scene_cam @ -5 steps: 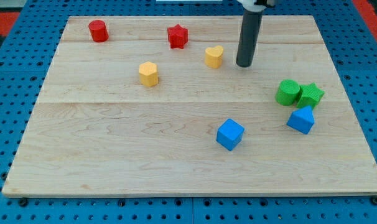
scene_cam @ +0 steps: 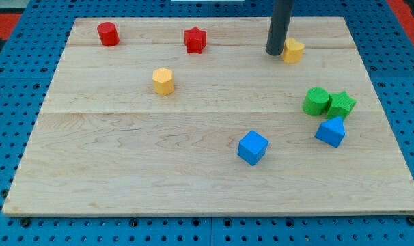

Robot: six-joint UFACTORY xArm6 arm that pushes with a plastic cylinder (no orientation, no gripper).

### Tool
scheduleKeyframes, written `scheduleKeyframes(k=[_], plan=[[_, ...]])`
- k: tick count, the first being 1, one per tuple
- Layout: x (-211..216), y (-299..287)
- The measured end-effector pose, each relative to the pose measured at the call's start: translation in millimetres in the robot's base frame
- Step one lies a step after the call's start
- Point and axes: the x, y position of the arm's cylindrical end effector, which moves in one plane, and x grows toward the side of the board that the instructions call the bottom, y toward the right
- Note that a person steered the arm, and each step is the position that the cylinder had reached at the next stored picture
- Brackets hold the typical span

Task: Move the heart parallel to the right of the red star

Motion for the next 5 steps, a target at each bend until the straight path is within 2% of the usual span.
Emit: scheduleKeyframes(k=[1, 2, 3, 5], plan=[[21.8, -32.4], [38.4, 41.8], [13.2, 63.3], [3.2, 87.2]])
